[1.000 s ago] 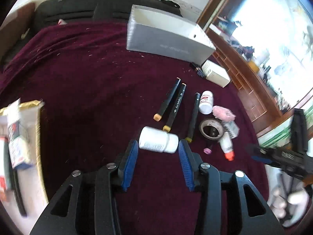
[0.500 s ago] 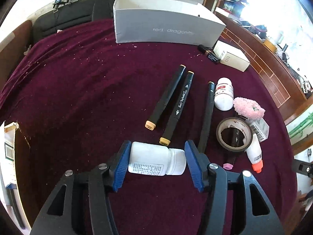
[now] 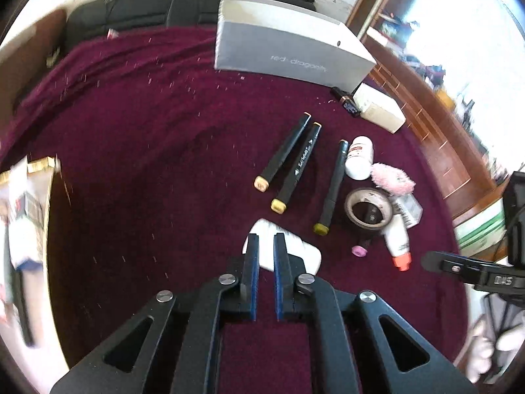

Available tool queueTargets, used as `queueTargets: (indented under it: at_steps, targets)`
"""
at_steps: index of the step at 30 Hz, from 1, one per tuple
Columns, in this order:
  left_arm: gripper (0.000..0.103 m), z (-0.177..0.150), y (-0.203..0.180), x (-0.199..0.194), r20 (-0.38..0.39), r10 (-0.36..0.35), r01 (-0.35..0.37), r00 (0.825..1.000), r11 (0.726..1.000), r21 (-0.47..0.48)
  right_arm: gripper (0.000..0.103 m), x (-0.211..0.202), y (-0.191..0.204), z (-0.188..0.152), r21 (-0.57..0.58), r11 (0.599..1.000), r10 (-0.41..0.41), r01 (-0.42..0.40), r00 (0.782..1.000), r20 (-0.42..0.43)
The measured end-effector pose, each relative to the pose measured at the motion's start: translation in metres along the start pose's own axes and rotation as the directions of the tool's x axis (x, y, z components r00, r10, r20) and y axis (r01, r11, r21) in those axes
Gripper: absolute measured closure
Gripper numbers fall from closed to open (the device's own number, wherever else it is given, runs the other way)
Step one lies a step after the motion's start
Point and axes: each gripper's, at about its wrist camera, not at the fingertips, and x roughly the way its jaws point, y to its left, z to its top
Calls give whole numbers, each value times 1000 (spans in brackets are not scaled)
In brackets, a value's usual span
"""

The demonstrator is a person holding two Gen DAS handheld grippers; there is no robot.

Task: Organize objects
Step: 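Grasp the white pill bottle lying on the cloth with the left tool, then lift the pill bottle toward the tray while the right tool grasps the tape roll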

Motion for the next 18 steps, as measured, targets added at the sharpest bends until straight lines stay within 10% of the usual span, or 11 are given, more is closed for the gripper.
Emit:
queueTargets:
  at_steps: [3, 9, 18]
  targets:
    - [62, -6, 8, 0, 4, -23, 23, 1000, 997, -67, 6, 4, 5, 1, -5, 1000, 8, -8, 1000, -6]
    - [50, -12, 15, 11, 28, 22, -14, 999, 965, -260, 6, 2, 0, -6, 1, 1000, 4, -4, 1000, -17]
    - [60, -4, -20, 53, -25, 97, -100, 995, 983, -152, 6, -17, -12, -8, 28, 999, -17, 16, 1000, 11]
